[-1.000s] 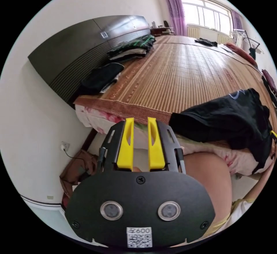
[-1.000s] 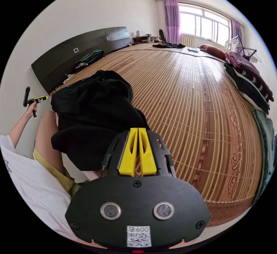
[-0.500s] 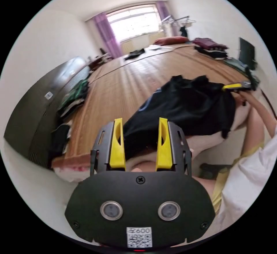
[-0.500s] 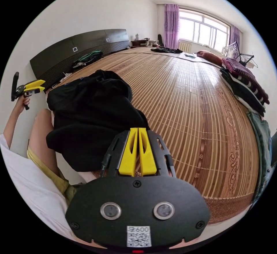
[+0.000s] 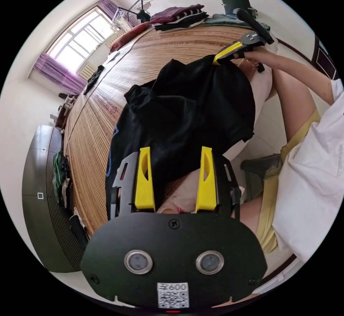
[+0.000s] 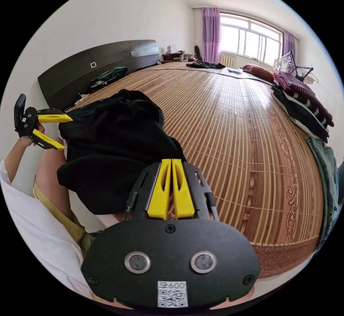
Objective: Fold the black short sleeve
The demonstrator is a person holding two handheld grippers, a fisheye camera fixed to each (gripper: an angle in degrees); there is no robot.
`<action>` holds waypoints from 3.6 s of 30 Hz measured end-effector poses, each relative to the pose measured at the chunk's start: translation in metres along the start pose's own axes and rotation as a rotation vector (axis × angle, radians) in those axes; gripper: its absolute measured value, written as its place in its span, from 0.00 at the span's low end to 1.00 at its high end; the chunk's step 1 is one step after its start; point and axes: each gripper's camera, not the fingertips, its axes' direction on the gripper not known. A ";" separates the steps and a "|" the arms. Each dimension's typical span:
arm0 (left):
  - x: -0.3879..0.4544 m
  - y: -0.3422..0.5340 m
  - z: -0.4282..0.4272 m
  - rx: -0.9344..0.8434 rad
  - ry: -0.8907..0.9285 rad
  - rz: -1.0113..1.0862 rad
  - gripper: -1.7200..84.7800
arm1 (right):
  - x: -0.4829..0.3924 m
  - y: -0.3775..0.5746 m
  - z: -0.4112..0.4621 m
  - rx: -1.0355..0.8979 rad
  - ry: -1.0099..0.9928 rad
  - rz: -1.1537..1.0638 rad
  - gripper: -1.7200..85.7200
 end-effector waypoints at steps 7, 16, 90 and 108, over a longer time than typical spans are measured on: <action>0.009 -0.001 -0.003 -0.003 -0.026 0.000 0.17 | 0.033 -0.007 -0.017 0.010 -0.066 0.046 0.01; 0.025 -0.007 -0.004 -0.014 -0.057 0.026 0.17 | 0.067 -0.018 -0.032 0.018 -0.122 0.084 0.01; 0.066 -0.008 0.008 -0.039 -0.144 -0.009 0.17 | 0.115 -0.132 -0.045 0.031 -0.143 0.097 0.01; 0.065 -0.004 -0.004 -0.012 -0.175 -0.009 0.17 | 0.107 -0.142 -0.067 0.033 -0.137 0.094 0.01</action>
